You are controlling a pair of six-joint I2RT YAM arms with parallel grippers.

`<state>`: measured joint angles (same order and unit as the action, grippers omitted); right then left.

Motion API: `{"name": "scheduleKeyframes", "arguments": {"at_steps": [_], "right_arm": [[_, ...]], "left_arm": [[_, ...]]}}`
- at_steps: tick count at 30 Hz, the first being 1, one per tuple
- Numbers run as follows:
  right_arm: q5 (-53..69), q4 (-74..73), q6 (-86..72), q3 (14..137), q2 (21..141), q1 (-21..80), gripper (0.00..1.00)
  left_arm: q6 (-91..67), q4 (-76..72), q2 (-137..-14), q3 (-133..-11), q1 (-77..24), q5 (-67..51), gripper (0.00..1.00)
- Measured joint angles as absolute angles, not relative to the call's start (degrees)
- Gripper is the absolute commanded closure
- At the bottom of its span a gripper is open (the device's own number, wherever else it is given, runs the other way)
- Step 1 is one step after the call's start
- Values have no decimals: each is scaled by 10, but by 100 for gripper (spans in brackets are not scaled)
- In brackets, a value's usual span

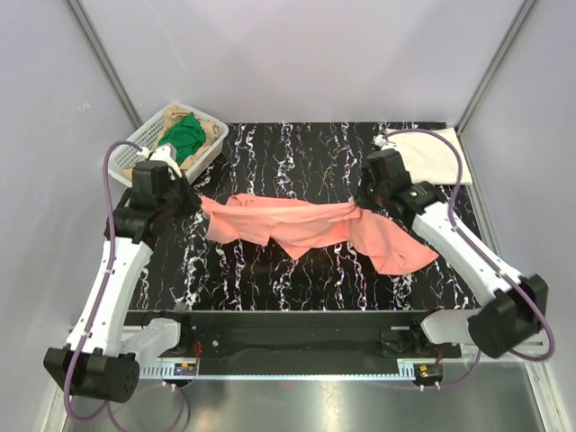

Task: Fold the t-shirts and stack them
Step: Flatten the tshirt out

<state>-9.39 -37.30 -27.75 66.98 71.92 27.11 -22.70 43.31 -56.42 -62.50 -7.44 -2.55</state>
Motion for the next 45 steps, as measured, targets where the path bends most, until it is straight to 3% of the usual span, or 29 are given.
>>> {"name": "scheduleKeyframes", "arguments": {"at_steps": [12, 13, 14, 16, 18, 23, 31, 34, 39, 45], "right_arm": [[-50, -323, -172, 826, 1036, 264, 92], [-49, -322, -167, 844, 1057, 258, 91], [-49, -327, -164, 864, 1076, 252, 88], [-49, -334, -161, 905, 1108, 241, 77], [-50, -348, -159, 936, 1124, 229, 71], [-48, -363, -161, 942, 1112, 222, 58], [-5, -366, -185, 862, 995, 224, 57], [12, -359, -192, 842, 956, 224, 57], [31, -349, -197, 823, 921, 224, 56], [42, -346, -201, 814, 903, 224, 55]], "left_arm": [[-244, 380, -778, -625, -57, -41, 99], [-245, 376, -796, -636, -54, -40, 94], [-245, 378, -827, -661, -50, -41, 68], [-243, 375, -888, -719, -45, -40, 44], [-241, 362, -925, -757, -44, -34, 31], [-224, 353, -893, -743, -43, -13, 34], [-275, 244, -753, -498, -34, -60, 56], [-312, 207, -764, -427, -33, -76, 57], [-375, 151, -788, -394, -33, -75, 47], [-412, 68, -788, -377, -33, -55, 50]]}}
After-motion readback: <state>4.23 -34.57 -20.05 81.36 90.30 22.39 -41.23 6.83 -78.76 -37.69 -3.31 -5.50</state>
